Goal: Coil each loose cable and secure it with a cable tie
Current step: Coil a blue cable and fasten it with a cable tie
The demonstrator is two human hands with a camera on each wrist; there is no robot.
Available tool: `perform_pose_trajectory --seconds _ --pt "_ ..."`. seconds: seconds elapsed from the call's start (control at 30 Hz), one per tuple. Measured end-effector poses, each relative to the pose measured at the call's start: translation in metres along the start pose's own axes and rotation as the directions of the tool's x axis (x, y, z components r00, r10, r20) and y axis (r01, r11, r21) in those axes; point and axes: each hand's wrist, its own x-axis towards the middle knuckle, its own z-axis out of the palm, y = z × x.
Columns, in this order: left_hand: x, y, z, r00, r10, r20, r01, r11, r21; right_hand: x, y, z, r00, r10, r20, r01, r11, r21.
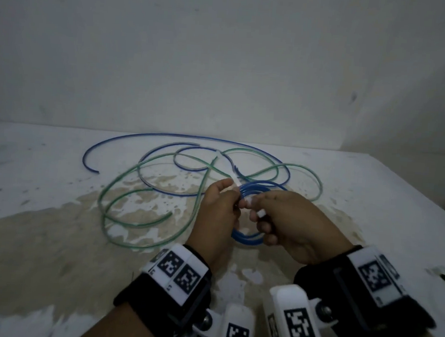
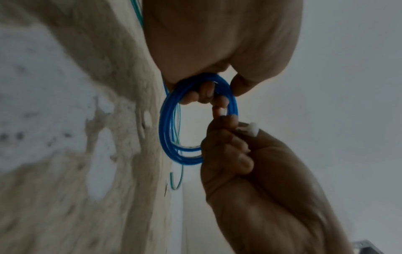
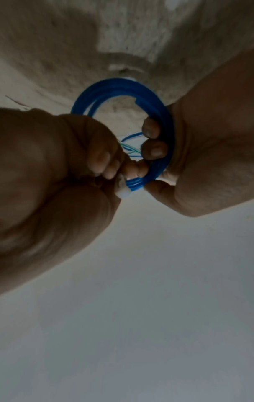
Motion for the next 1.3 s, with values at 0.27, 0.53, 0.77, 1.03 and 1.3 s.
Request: perform_pose_trajectory --seconds 0.27,0.53,0.77,1.03,1.3 --pt "0.008 -0.001 -0.008 0.999 -0.029 -0.041 0.030 0.999 0.021 0.007 0.013 0.005 0.995 -0.048 0.088 0.031 0.981 0.191" --pt "0.010 0.004 -0.014 0.990 0.116 -0.083 -0.094 0.967 0.235 0.002 0.022 0.007 0.906 -0.423 0.006 0.421 0.900 -0.109" --pt "0.007 0.007 -0.011 0.969 0.247 0.021 -0.237 0.898 0.370 0.000 0.025 0.005 0.702 -0.707 -0.086 0.626 0.671 -0.398" --pt "0.005 0.007 -0.012 0.956 0.279 0.090 -0.287 0.830 0.479 0.009 0.031 0.000 0.669 -0.694 -0.265 0.600 0.715 -0.359" --pt "0.001 0.008 -0.010 0.943 0.315 0.108 -0.310 0.714 0.627 0.006 0.026 -0.001 0.657 -0.676 -0.333 0.612 0.737 -0.287"
